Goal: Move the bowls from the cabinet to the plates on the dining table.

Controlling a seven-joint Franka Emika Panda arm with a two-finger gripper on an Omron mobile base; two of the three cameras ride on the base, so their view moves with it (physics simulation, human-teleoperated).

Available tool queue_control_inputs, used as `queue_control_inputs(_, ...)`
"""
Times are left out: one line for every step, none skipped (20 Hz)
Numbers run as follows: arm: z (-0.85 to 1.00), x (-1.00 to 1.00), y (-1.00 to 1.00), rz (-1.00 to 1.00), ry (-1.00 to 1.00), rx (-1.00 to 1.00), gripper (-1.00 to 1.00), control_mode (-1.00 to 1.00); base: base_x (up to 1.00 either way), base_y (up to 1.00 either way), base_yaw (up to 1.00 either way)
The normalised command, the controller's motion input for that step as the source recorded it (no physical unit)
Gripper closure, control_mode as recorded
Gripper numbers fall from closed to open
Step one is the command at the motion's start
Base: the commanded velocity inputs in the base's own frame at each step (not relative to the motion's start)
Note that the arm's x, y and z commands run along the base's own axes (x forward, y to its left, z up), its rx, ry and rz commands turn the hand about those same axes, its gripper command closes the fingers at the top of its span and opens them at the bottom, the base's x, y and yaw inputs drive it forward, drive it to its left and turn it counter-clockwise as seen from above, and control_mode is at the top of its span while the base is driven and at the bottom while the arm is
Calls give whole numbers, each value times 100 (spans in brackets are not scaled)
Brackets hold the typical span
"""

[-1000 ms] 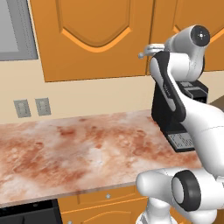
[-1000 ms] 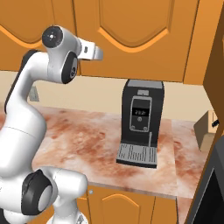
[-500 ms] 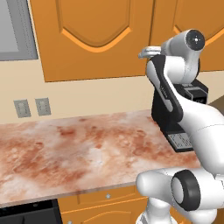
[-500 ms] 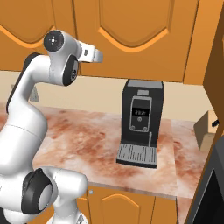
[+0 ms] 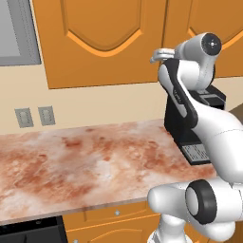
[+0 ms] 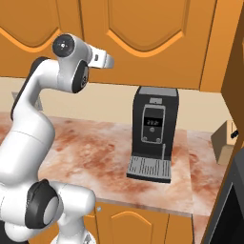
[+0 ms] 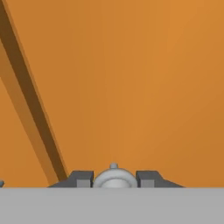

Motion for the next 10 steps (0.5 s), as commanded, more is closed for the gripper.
queue_control_inputs(0, 25, 0, 0, 4, 0, 100, -100, 0, 0, 0)
queue_control_inputs(0, 13, 0, 0, 3, 0, 100, -100, 0, 0, 0)
queue_control_inputs(0, 0, 0, 0, 1, 0, 100, -100, 0, 0, 0)
queue_control_inputs(0, 0, 0, 0, 0, 0, 100, -100, 0, 0, 0)
queue_control_inputs(0, 0, 0, 0, 0, 0, 100, -100, 0, 0, 0)
queue_control_inputs(0, 0, 0, 0, 0, 0, 100, -100, 0, 0, 0)
queue_control_inputs(0, 0, -1, 0, 0, 0, 100, -100, 0, 0, 0)
queue_control_inputs(0, 0, -3, 0, 0, 0, 100, -100, 0, 0, 0)
queue_control_inputs(0, -3, -7, 0, 0, 0, 100, -100, 0, 0, 0)
queue_control_inputs(0, -10, -9, 0, -4, 0, 100, -100, 0, 0, 0)
